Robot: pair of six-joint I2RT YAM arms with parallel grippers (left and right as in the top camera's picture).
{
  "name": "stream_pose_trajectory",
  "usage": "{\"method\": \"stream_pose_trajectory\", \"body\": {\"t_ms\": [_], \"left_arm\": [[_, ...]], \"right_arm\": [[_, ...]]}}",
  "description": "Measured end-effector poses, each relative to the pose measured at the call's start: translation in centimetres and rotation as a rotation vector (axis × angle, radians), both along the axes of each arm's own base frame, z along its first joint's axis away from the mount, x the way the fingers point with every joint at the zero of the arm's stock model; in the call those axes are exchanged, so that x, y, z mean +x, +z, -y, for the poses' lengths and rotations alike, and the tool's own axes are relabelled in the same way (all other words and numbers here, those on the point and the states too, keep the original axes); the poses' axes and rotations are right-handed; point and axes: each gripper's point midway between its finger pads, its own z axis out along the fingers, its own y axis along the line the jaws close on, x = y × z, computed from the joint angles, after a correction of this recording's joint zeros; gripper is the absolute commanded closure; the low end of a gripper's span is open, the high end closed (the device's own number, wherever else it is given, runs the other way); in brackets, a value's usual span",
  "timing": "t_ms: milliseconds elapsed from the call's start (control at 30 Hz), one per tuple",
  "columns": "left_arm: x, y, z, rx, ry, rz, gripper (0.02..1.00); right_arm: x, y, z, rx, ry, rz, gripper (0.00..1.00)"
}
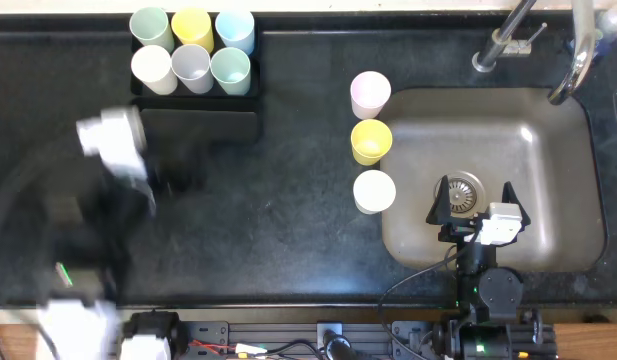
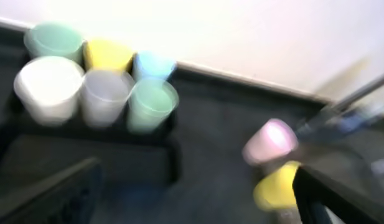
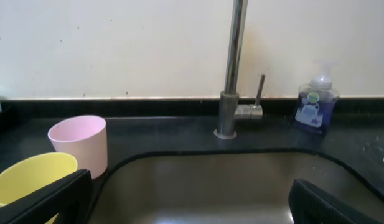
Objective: Store Cups
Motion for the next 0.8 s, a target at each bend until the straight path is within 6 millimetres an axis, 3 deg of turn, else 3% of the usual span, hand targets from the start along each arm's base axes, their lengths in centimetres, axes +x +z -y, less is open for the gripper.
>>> {"method": "stream_pose_trajectory", "body": {"t_ms": [67,167,233,300,400,533,633,800], "left_arm": [[3.6,3.2,1.3,-0.025,-0.036,-0.115,0.02],[9.5,6.0,5.4,-0.001,-0.126,-0.247,0.023],[13.6,6.9,9.7,0.039,-0.191,-0.254,0.02],[16.1,5.7,14.4,0.082,-0.246,-0.267,0.02],[17.2,1.1,20.7,0.15,-0.302,-0.338,0.02],[16.5,-6.3,25.7,0.242,-0.323,-0.462,0.023],[16.3,-9.2,26.6,0.277,-0.298,-0.515,0.02],[17.1,-8.6,25.5,0.251,-0.23,-0.513,0.02]], "right_arm": [[0.0,0.0,0.0,0.0,0.0,-0.001,0.005],[0.0,0.0,0.0,0.0,-0.001,-0.002,0.003],[0.0,0.0,0.0,0.0,-0.002,-0.001,0.003],[0.0,-0.1,0.1,0.0,-0.003,-0.003,0.003],[0.0,-0.1,0.1,0.0,-0.003,-0.002,0.003],[0.0,-0.1,0.1,0.0,-0.003,-0.002,0.005],[0.0,0.0,0.1,0.0,-0.003,-0.001,0.005],[0.0,-0.1,0.1,0.0,-0.003,-0.002,0.005]]}}
